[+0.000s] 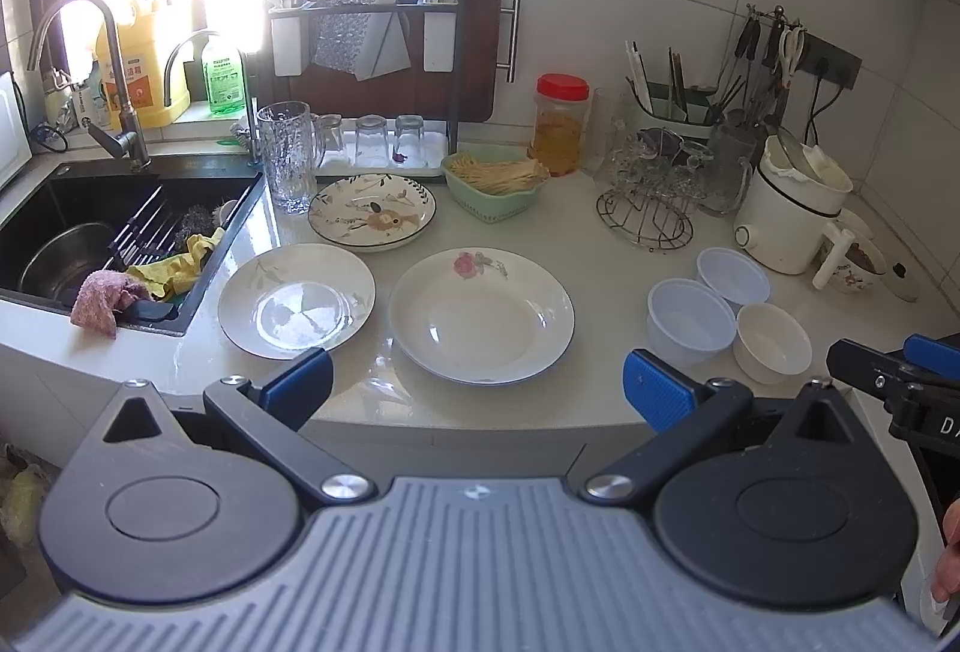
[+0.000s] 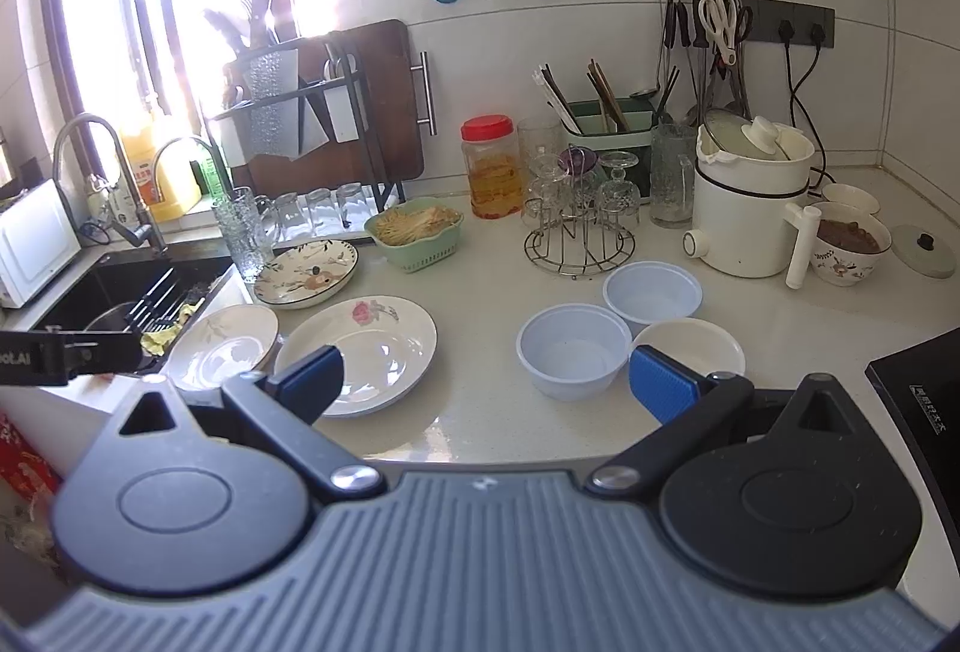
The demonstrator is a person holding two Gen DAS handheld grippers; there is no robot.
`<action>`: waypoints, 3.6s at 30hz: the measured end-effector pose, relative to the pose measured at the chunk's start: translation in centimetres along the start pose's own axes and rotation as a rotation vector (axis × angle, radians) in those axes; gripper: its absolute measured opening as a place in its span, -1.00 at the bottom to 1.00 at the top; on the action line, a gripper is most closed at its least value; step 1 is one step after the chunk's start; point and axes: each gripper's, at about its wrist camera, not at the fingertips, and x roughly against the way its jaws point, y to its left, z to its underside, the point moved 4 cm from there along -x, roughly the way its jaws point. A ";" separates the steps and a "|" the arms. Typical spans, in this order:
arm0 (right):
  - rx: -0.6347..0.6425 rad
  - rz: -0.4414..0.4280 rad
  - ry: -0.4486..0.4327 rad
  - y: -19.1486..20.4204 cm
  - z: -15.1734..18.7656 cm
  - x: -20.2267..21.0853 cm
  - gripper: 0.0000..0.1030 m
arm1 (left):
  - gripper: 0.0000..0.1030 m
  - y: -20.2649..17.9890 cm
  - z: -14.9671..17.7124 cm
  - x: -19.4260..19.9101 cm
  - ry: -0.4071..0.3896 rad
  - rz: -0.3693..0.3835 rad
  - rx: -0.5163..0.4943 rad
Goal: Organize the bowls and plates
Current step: 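Move the left gripper toward the white leaf-print plate by the sink, then close the left gripper on the rim of the leaf-print plate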
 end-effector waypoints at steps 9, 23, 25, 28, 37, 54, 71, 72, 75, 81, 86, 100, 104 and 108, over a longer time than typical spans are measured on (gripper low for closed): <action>0.002 0.001 -0.004 0.2 -0.1 0.1 1.00 | 1.00 0.4 0.3 0.4 -0.006 0.006 0.008; 0.028 -0.020 0.015 1.5 -0.4 -0.6 1.00 | 1.00 1.1 0.8 -0.2 0.005 0.000 0.026; 0.027 -0.029 0.019 1.6 -0.4 -0.8 1.00 | 1.00 1.2 0.8 -0.2 0.005 -0.001 0.030; 0.022 -0.036 0.034 1.8 -0.3 -1.5 1.00 | 1.00 1.5 0.4 -0.5 0.006 -0.002 0.030; 0.024 -0.017 0.052 3.4 -0.4 -4.1 1.00 | 1.00 3.6 -1.2 -3.5 0.014 0.038 0.025; -0.009 -0.002 0.079 9.6 -1.7 -10.9 1.00 | 1.00 9.7 -8.1 -9.8 -0.039 0.120 -0.119; -0.078 -0.096 0.187 17.5 -0.1 -18.8 0.84 | 1.00 20.5 -7.8 -20.6 0.153 0.151 -0.066; -0.074 -0.089 0.194 18.0 0.1 -19.4 0.84 | 1.00 21.2 -7.7 -21.3 0.166 0.163 -0.061; -0.064 -0.060 0.201 19.4 0.6 -20.9 0.84 | 1.00 23.2 -7.7 -23.3 0.187 0.170 -0.063; -0.065 -0.072 0.245 22.2 1.3 -23.9 0.84 | 1.00 27.1 -7.4 -27.1 0.239 0.165 -0.028; -0.086 -0.111 0.307 24.7 2.0 -25.9 0.52 | 1.00 29.5 -6.7 -30.1 0.293 0.226 0.010; -0.242 0.006 0.451 25.5 5.6 -31.3 -0.25 | 0.16 32.4 -5.9 -37.2 0.414 0.296 0.006; -0.263 0.035 0.460 25.3 6.0 -32.3 -0.51 | -0.19 32.5 -6.3 -38.4 0.425 0.317 0.004; -0.282 0.054 0.465 25.1 6.0 -33.3 -0.57 | -0.41 32.7 -6.4 -39.2 0.435 0.329 0.005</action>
